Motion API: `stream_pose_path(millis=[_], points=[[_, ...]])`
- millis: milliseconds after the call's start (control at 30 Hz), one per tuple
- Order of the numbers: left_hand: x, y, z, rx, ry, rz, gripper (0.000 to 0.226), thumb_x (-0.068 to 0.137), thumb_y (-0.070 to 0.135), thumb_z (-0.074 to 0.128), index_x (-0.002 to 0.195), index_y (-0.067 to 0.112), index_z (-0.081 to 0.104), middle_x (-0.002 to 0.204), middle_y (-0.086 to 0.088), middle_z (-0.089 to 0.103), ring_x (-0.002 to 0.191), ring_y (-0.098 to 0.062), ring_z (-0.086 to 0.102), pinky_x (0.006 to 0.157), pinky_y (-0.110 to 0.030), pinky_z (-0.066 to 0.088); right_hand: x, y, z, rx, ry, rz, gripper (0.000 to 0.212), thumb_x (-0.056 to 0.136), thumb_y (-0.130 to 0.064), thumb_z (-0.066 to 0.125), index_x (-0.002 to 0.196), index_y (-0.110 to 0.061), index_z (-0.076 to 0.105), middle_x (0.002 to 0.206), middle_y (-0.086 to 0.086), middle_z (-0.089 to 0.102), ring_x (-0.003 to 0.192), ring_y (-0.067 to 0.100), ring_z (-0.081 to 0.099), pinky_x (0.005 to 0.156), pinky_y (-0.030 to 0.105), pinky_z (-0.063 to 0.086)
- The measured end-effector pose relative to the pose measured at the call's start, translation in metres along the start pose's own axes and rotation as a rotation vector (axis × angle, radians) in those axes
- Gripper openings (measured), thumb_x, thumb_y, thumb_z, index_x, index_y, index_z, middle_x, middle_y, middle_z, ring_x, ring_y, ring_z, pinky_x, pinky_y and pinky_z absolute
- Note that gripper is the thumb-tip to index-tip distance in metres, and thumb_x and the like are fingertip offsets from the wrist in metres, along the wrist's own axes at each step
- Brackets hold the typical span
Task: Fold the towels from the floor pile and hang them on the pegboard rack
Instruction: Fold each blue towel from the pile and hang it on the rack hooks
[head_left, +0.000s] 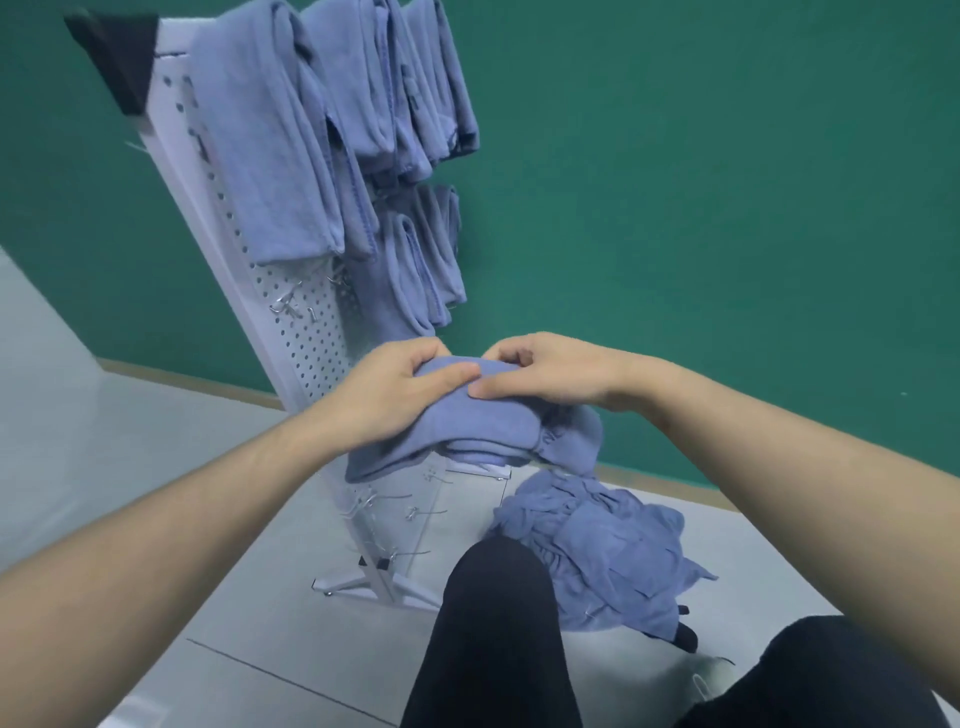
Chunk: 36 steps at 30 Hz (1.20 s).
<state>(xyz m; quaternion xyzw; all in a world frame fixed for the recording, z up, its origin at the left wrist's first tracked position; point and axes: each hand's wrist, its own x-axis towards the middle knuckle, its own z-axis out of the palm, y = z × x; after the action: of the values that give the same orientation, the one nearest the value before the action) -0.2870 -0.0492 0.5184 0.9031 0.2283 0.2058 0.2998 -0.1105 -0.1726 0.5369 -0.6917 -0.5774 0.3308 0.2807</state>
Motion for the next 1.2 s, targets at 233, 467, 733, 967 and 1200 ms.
stream_pose_path(millis=[233, 467, 733, 967, 1200], points=[[-0.01, -0.02, -0.024, -0.027, 0.288, 0.008, 0.025, 0.095, 0.026, 0.065, 0.079, 0.007, 0.065, 0.135, 0.006, 0.038, 0.115, 0.03, 0.034, 0.095, 0.003, 0.022, 0.044, -0.029, 0.006, 0.125, -0.011, -0.147, 0.02, 0.085, -0.032, 0.065, 0.092, -0.013, 0.065, 0.083, -0.009, 0.062, 0.076, 0.004, 0.055, 0.076, 0.026, 0.044], [-0.004, -0.028, -0.047, 0.013, 0.461, -0.155, 0.025, 0.098, 0.035, 0.059, 0.077, 0.021, 0.058, 0.091, -0.003, 0.051, 0.08, 0.004, 0.047, 0.069, -0.003, 0.033, 0.079, -0.055, -0.009, 0.029, -0.051, -0.201, 0.014, 0.096, -0.021, 0.055, 0.084, -0.024, 0.061, 0.073, -0.02, 0.058, 0.07, -0.001, 0.052, 0.071, 0.02, 0.042], [0.016, -0.022, -0.065, -0.232, 0.498, -0.187, 0.014, 0.103, 0.033, 0.052, 0.105, 0.025, 0.064, 0.09, 0.022, 0.065, 0.072, 0.022, 0.056, 0.066, -0.002, 0.04, 0.111, -0.069, -0.014, 0.148, 0.054, -0.314, 0.019, 0.096, -0.015, 0.053, 0.084, -0.026, 0.064, 0.073, -0.021, 0.06, 0.072, 0.0, 0.053, 0.074, 0.022, 0.044], [0.029, -0.034, -0.076, -0.309, 0.547, -0.317, 0.022, 0.103, 0.035, 0.049, 0.099, 0.023, 0.067, 0.086, 0.017, 0.068, 0.066, 0.012, 0.056, 0.061, -0.009, 0.043, 0.134, -0.079, -0.024, 0.223, 0.059, -0.388, 0.012, 0.099, -0.016, 0.058, 0.094, -0.021, 0.068, 0.085, -0.013, 0.067, 0.081, 0.002, 0.06, 0.082, 0.022, 0.047], [0.04, -0.036, -0.078, -0.55, 0.668, -0.419, 0.018, 0.098, 0.019, 0.05, 0.094, 0.02, 0.067, 0.083, 0.004, 0.071, 0.071, -0.011, 0.061, 0.069, -0.026, 0.049, 0.165, -0.096, -0.02, 0.311, 0.108, -0.299, 0.012, 0.098, -0.019, 0.06, 0.098, -0.023, 0.072, 0.104, -0.002, 0.075, 0.097, 0.014, 0.07, 0.1, 0.034, 0.053]])
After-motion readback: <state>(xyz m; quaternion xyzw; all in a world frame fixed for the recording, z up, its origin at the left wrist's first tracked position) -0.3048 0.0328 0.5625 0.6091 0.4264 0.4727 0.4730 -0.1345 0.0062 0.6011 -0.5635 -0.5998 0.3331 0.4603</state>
